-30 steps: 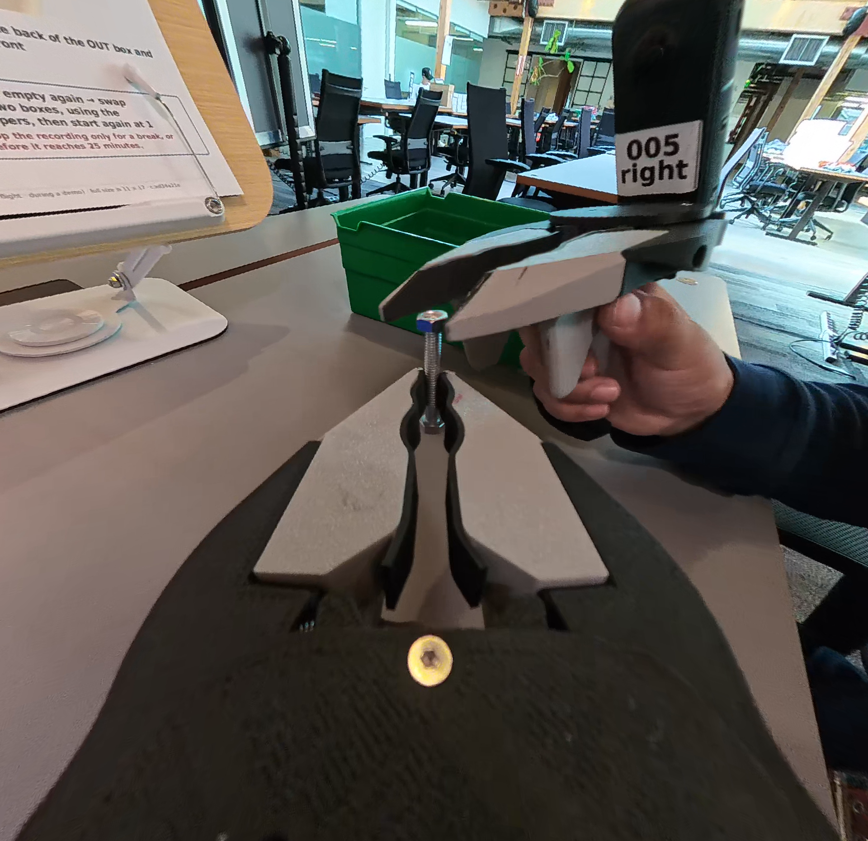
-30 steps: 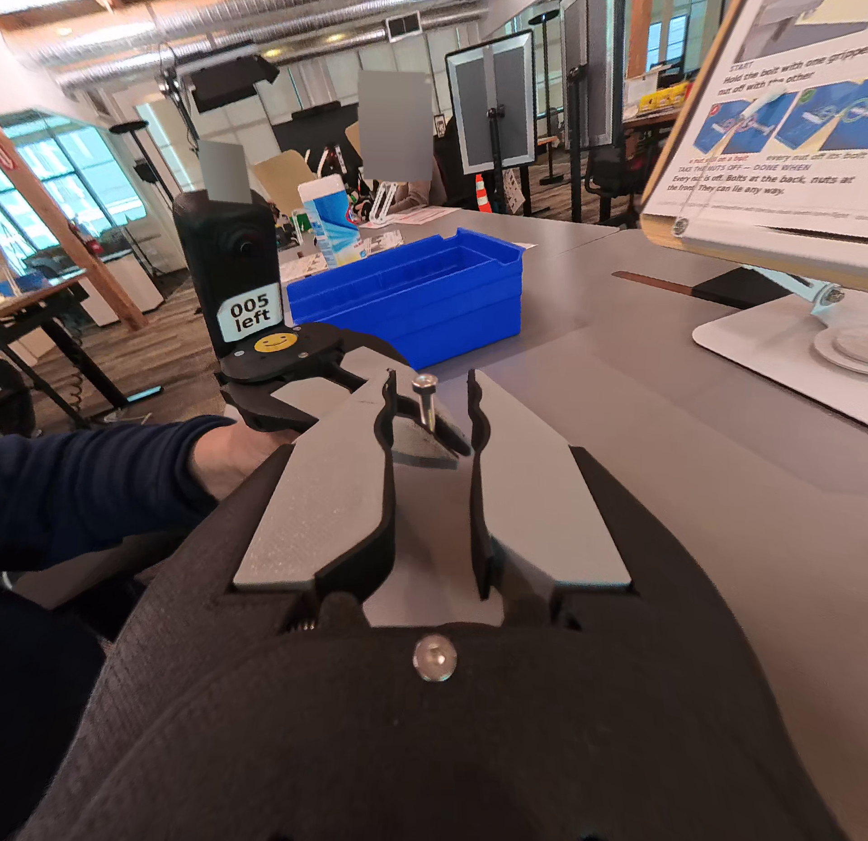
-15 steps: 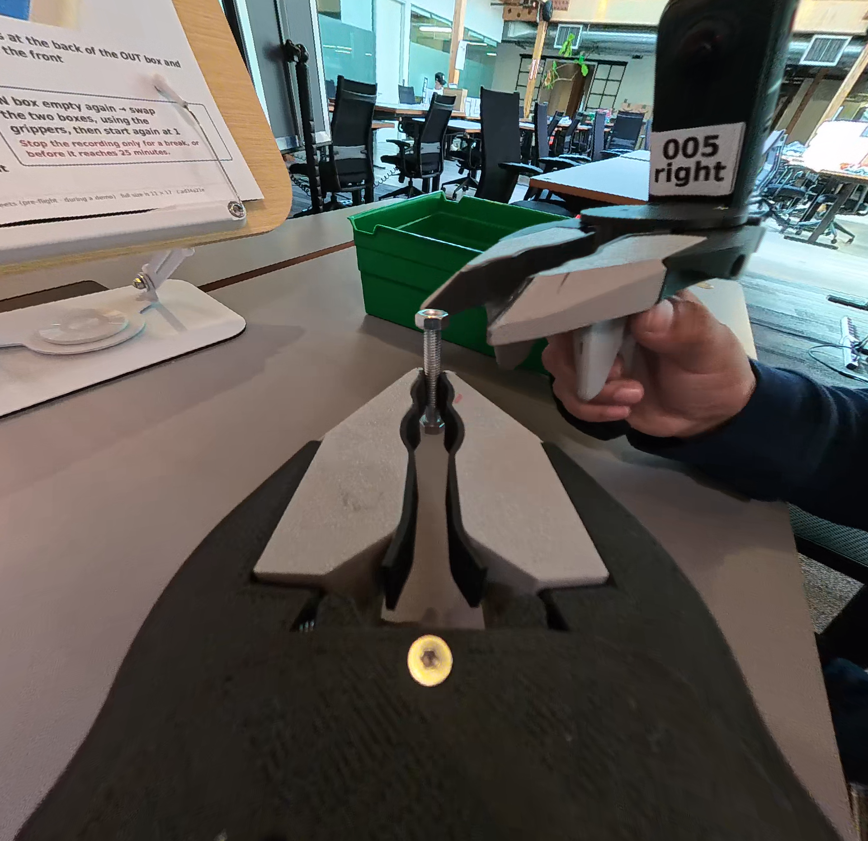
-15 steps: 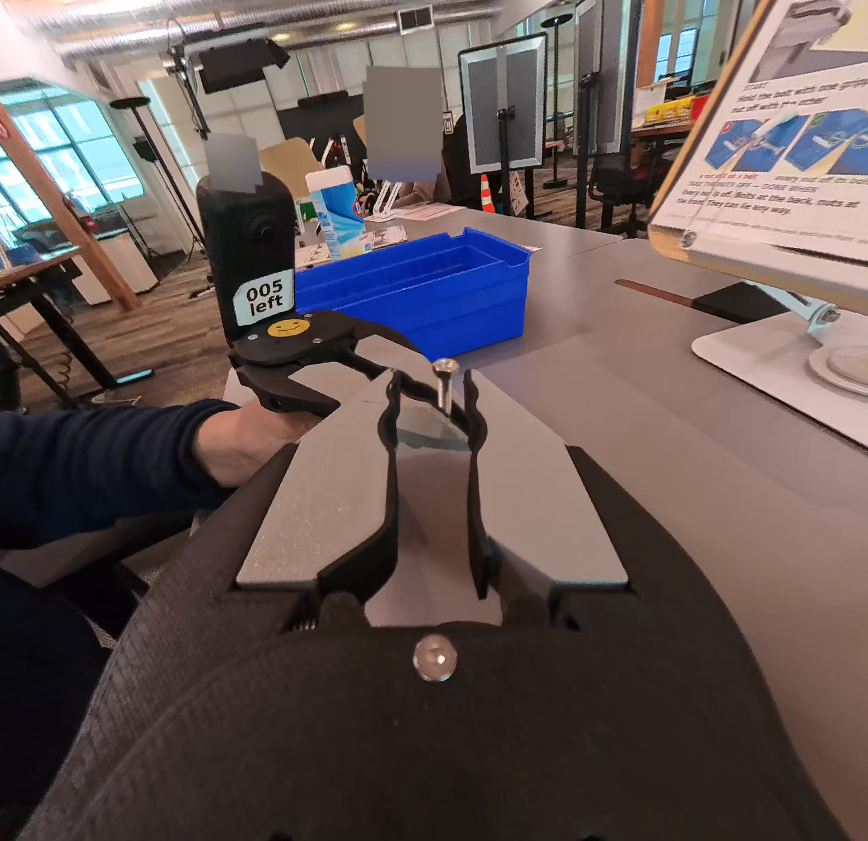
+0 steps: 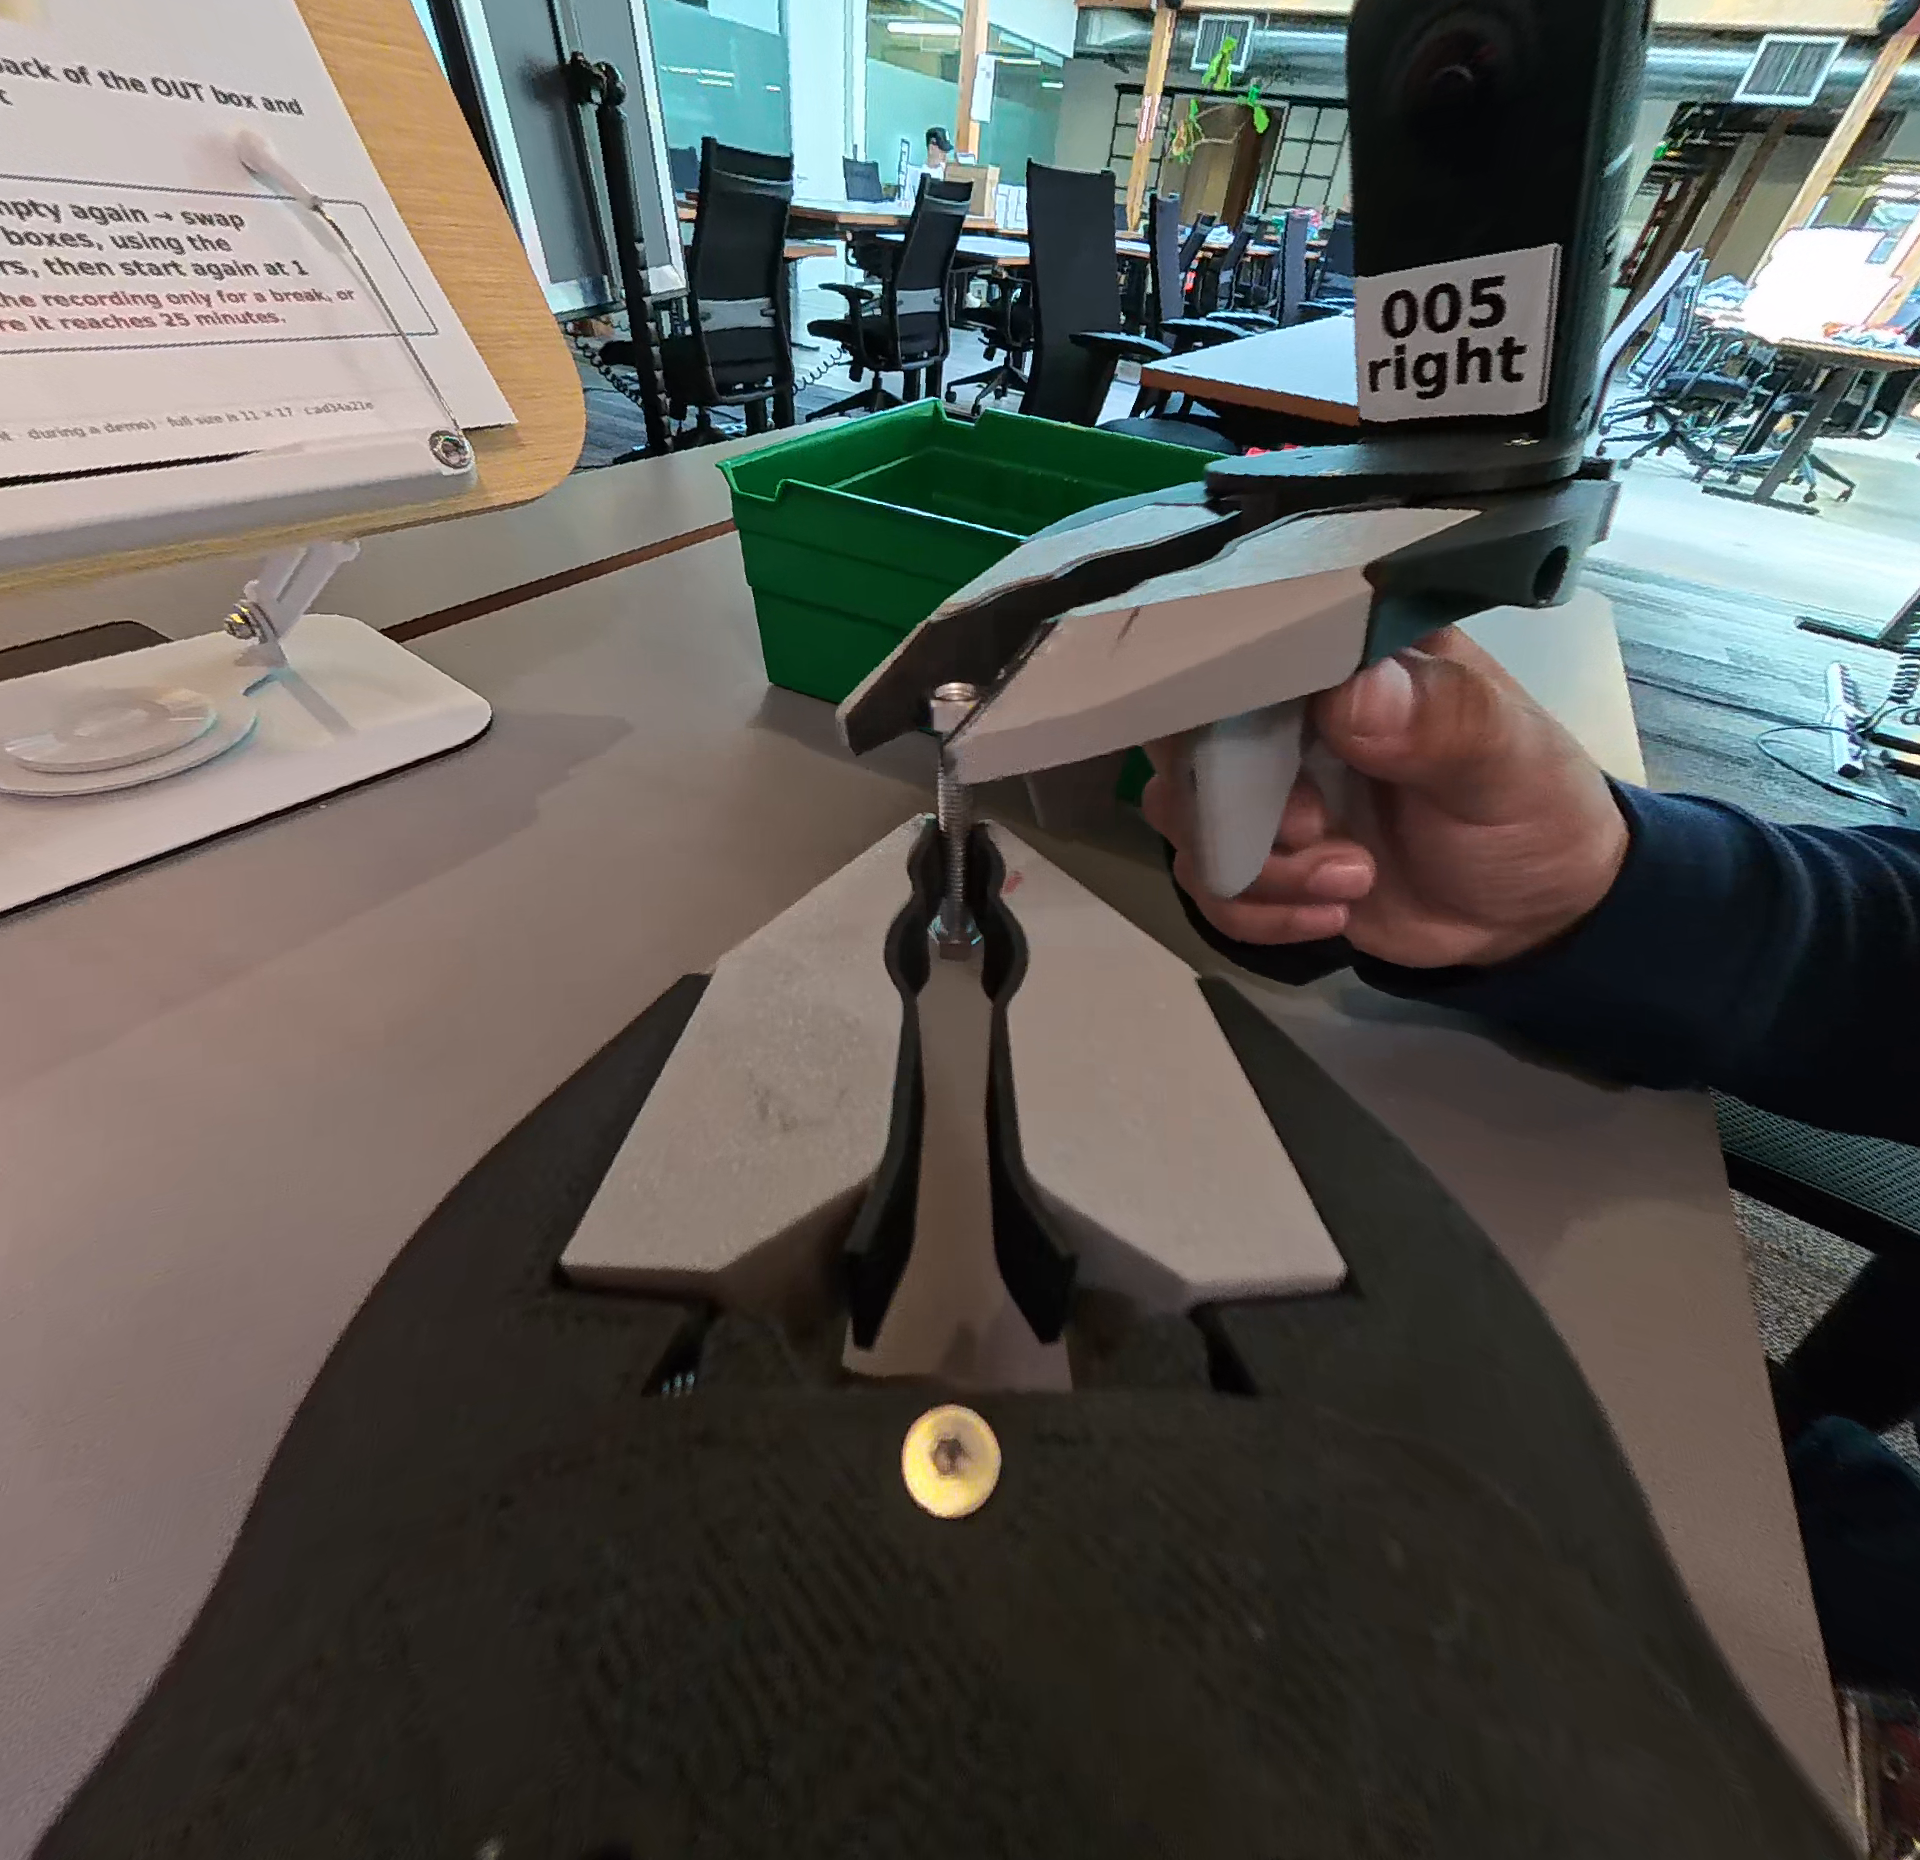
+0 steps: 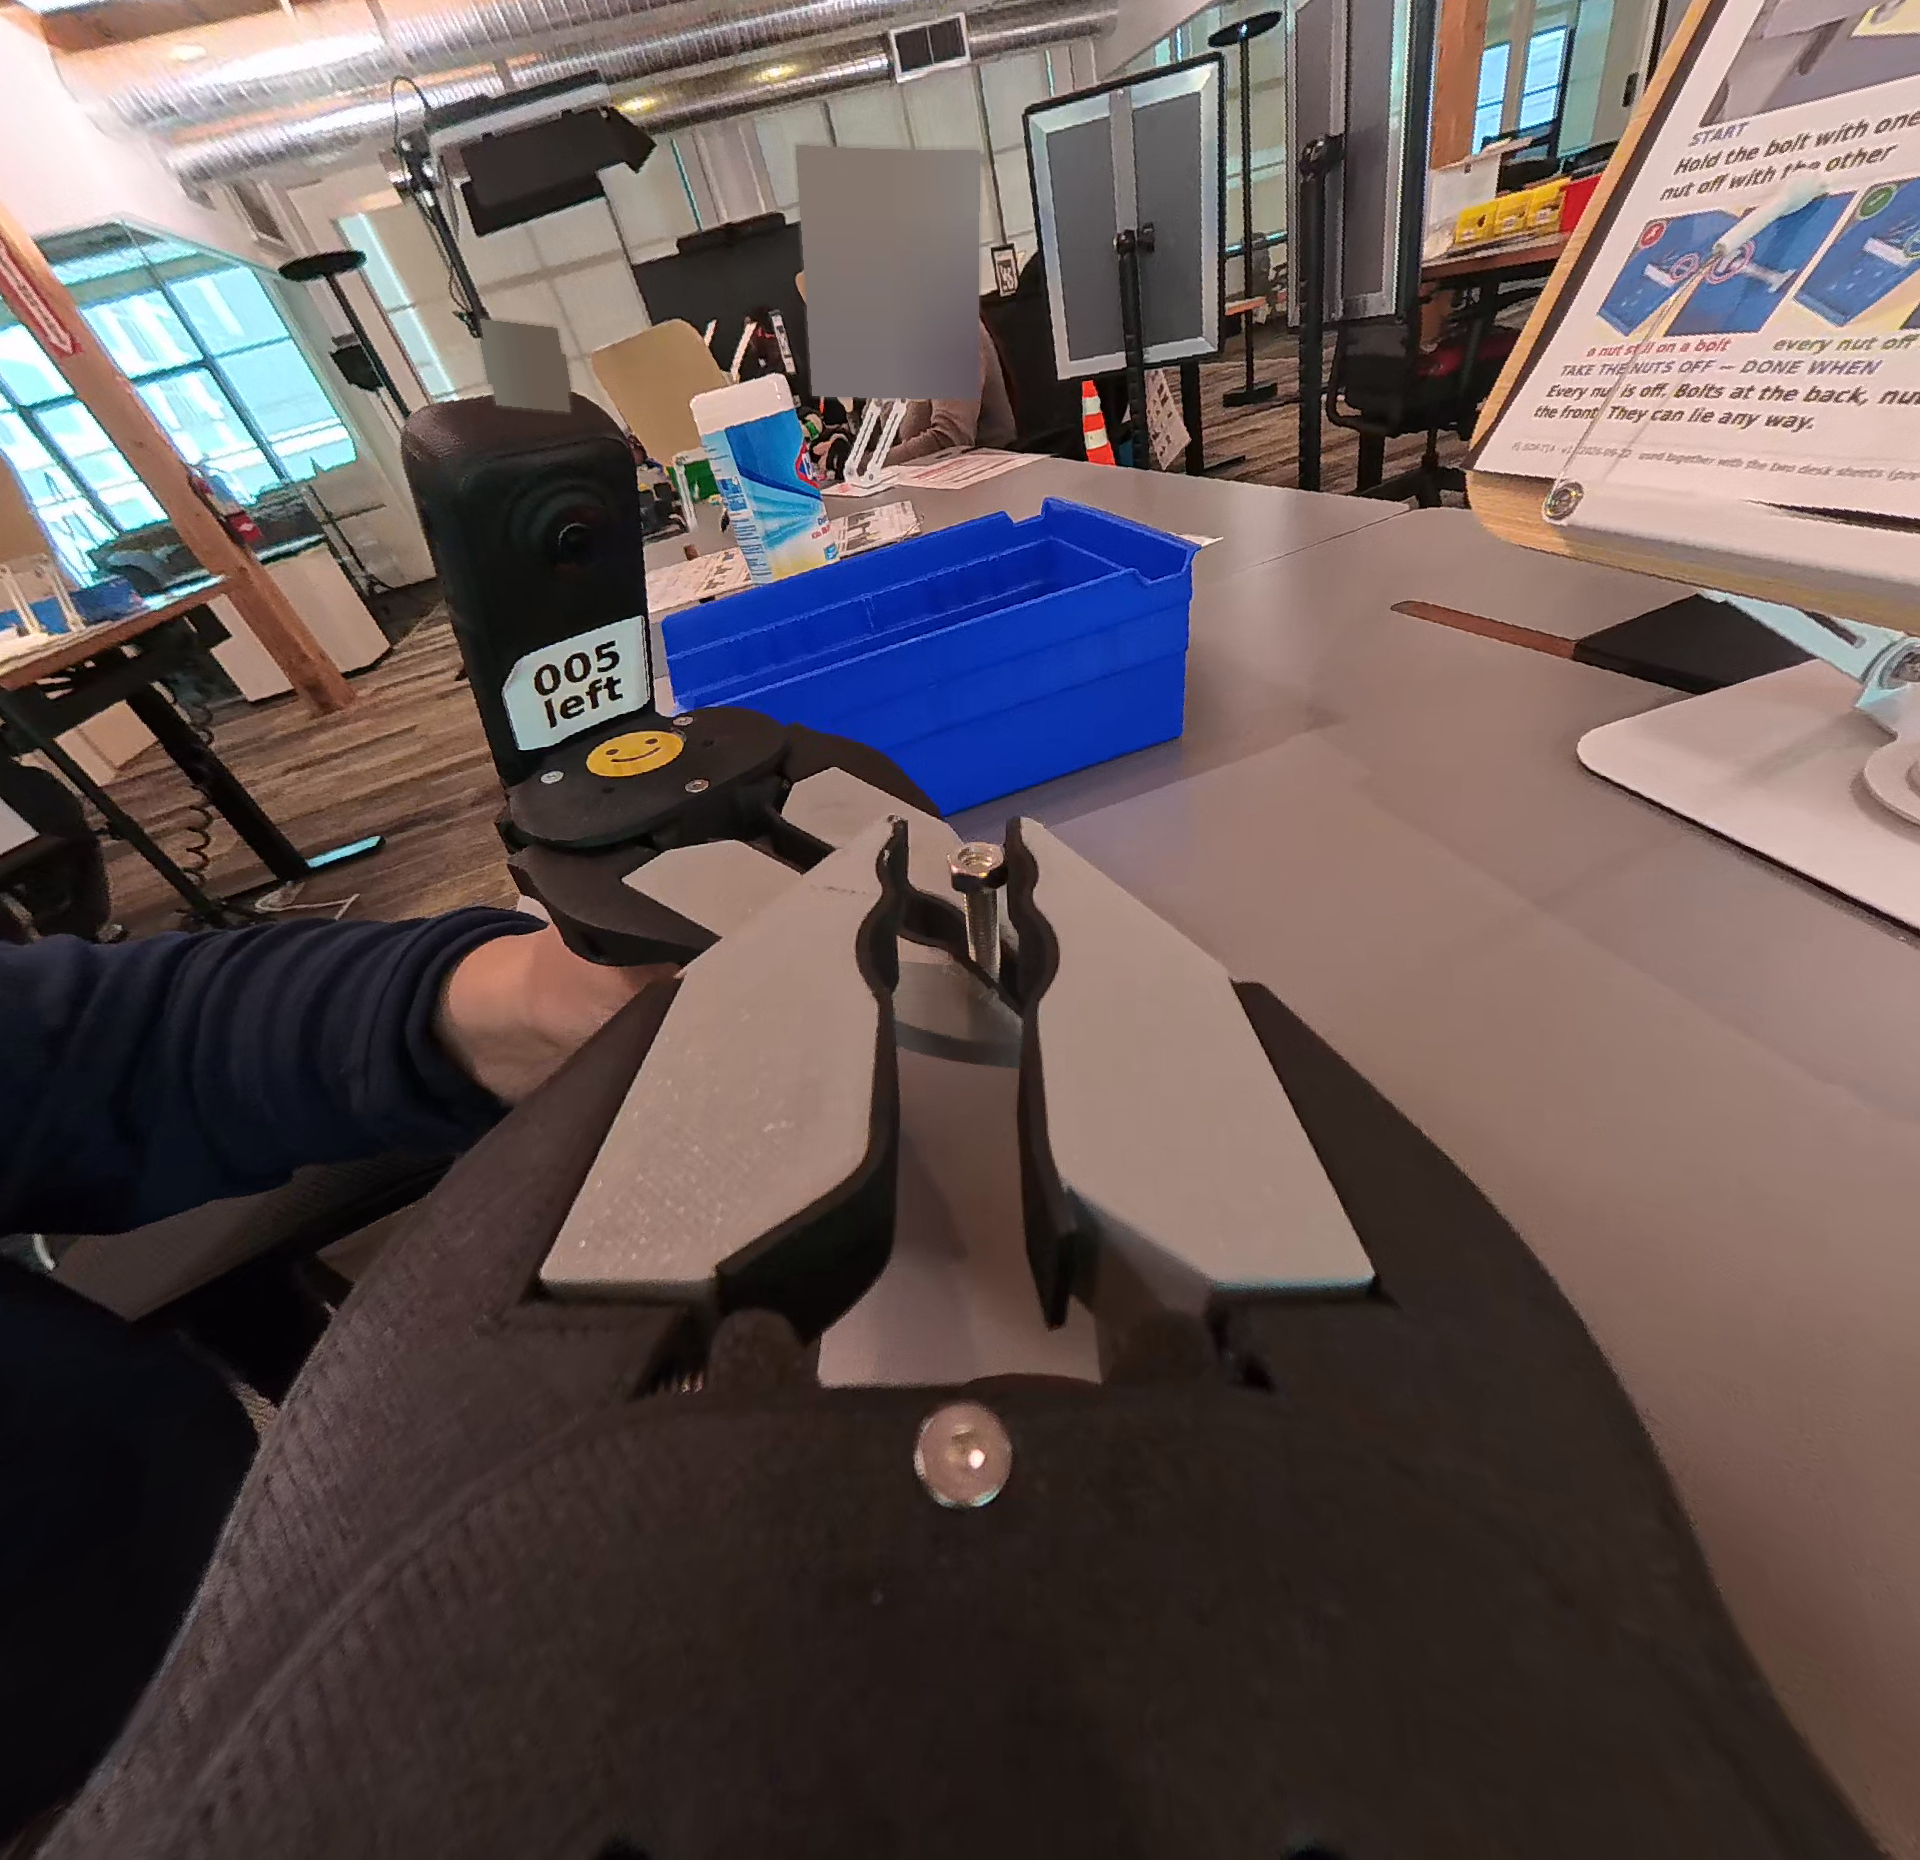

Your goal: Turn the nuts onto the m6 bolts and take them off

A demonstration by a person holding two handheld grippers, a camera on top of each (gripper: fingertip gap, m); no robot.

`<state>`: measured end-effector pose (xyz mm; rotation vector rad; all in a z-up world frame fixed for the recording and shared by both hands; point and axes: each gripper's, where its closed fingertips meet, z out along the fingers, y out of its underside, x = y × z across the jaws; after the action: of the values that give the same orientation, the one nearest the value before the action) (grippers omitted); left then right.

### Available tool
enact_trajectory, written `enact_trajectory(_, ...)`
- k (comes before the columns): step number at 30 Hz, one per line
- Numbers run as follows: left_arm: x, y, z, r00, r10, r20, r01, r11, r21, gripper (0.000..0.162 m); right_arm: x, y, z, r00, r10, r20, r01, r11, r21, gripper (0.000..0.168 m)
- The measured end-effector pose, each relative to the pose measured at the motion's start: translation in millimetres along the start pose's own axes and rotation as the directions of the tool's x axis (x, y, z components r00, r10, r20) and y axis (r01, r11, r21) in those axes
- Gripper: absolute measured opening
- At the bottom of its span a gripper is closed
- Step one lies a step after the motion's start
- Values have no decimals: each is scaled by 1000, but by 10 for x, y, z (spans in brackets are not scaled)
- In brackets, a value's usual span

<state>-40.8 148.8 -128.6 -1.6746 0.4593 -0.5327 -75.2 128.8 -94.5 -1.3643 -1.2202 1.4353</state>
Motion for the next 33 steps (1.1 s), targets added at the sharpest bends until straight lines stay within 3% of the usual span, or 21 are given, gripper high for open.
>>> enact_trajectory(20,80,43,47,999,-6,-39,6,1000,-19,3,3,54,61,999,46,23,-46,999,-20,6)
enact_trajectory(33,32,65,45,999,-28,-31,27,999,-26,3,67,-125,-87,998,57,9,-57,997,57,6)
